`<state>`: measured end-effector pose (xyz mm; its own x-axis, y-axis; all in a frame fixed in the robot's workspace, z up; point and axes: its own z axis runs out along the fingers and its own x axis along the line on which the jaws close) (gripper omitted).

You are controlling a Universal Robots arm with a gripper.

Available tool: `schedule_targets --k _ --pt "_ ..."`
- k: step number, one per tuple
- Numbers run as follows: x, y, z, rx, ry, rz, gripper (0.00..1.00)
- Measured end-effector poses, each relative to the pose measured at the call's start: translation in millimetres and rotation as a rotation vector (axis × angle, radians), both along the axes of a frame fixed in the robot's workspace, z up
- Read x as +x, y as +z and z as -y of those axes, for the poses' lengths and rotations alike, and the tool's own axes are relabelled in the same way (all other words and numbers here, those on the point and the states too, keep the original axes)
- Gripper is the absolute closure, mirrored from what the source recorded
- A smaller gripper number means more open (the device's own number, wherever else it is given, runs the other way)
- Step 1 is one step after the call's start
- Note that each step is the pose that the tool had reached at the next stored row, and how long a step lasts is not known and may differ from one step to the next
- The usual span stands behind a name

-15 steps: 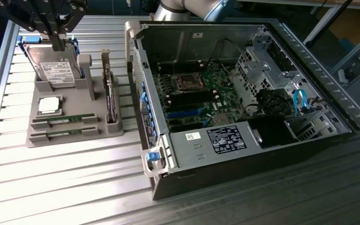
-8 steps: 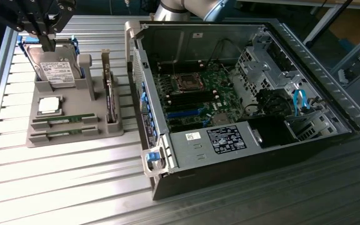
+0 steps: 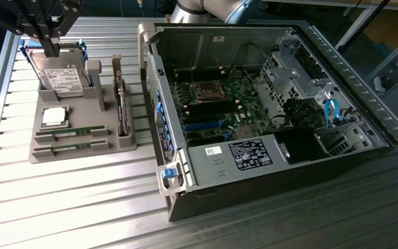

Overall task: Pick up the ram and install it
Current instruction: 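Reach for the ram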

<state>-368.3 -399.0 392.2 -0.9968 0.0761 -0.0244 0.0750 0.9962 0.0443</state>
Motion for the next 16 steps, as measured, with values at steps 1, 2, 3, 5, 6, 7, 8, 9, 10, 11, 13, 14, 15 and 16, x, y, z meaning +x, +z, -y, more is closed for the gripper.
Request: schedule_targets --k 1,2,3,5,6,7,8,9,10,11,13,14,15,16 --pt "-0.1 0.0 0.0 0.0001 0.0 0.0001 0.9" --pt "-0.1 0.0 0.0 0.0001 0.0 0.0001 0.9" --pt "-0.1 0.0 -0.1 0.0001 0.0 0.0001 0.9" --pt "-0.1 0.0 -0.1 0.0 0.0 0.0 0.9" --pt "-0.2 0.0 -0.1 0.0 0.0 0.0 0.9" --pt "-0.2 0.0 -0.1 0.0 0.0 0.0 0.9" --pt "-0.2 0.0 -0.1 0.0 0.0 0.0 0.9" --pt "-0.2 0.0 -0.1 0.0 0.0 0.0 0.9" --pt "-0.2 0.0 0.0 0.0 0.0 0.0 0.9" --pt "-0.3 0.0 0.9 0.0001 0.0 0.0001 0.9" --pt "-0.2 -0.1 3.7 0.0001 0.0 0.0001 0.9" --pt "-0.2 0.0 4.9 0.0001 0.0 0.0001 0.9" --pt "-0.1 0.0 6.0 0.0 0.0 0.0 0.9" --pt "-0.2 0.0 7.0 0.0 0.0 0.0 0.9"
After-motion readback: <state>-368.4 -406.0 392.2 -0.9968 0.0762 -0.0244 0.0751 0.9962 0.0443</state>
